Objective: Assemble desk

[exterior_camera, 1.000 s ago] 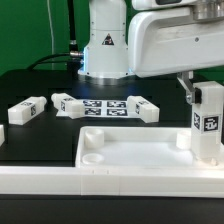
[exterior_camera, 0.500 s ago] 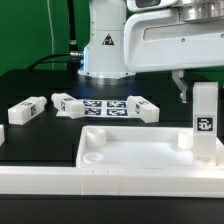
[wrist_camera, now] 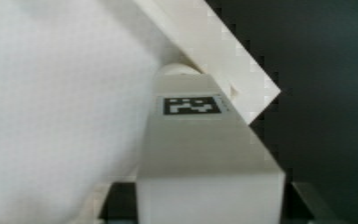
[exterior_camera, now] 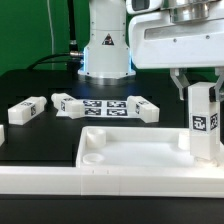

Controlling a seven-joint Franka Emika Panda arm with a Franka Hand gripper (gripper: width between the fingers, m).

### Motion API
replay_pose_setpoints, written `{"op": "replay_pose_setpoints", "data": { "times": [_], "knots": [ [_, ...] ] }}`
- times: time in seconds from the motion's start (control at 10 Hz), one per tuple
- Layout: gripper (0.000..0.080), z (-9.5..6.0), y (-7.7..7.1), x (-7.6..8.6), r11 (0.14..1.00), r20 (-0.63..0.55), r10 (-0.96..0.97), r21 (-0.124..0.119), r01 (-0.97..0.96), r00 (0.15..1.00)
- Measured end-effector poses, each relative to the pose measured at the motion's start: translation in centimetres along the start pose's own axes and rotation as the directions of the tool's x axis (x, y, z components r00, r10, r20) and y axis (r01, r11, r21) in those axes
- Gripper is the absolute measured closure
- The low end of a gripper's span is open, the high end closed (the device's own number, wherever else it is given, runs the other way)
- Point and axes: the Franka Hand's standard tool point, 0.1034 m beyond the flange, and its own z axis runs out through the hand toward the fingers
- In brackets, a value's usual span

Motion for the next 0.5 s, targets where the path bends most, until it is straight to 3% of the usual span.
{"op": "replay_pose_setpoints", "data": {
  "times": [0.3,0.5],
  "knots": [
    [0.0509,0.07,-0.07,-0.19,0.993,0.005,0.122,0.002,-0.122,0.993],
    [0.0264,0.13,-0.09,-0.33,0.999,0.008,0.032,0.001,-0.032,0.999]
  ]
}}
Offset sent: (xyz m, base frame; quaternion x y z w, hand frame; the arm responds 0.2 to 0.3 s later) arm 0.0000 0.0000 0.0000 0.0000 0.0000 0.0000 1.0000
